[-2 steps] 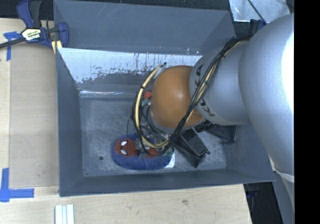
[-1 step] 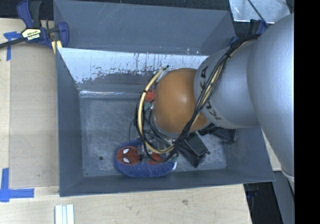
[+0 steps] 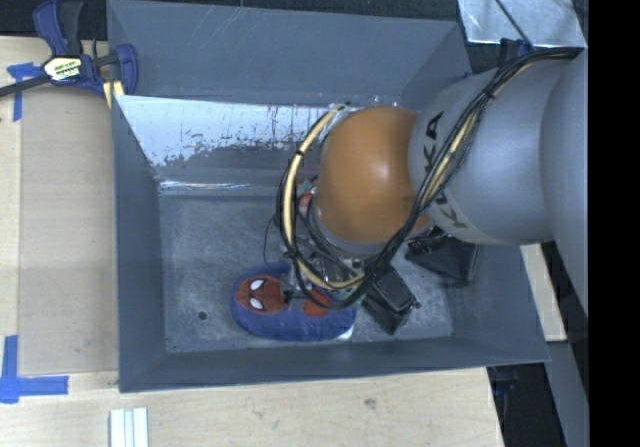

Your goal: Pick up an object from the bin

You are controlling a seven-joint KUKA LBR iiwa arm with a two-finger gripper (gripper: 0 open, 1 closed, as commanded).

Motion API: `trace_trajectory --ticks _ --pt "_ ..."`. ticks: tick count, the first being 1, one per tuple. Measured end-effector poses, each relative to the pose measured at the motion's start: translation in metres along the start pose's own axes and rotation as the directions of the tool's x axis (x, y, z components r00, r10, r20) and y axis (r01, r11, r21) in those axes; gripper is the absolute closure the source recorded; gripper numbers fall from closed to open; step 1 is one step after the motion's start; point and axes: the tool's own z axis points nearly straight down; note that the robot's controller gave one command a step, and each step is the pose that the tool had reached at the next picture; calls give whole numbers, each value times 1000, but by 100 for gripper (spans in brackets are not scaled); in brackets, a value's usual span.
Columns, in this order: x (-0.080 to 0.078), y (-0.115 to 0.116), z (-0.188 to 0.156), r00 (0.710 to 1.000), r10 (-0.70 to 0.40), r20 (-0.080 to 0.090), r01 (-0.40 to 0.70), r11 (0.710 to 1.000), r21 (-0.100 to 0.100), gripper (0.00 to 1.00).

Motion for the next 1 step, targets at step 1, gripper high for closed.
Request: trace_trajectory --ticks 1 --pt "3 0 -60 1000 -19 1 19 1000 0 100"
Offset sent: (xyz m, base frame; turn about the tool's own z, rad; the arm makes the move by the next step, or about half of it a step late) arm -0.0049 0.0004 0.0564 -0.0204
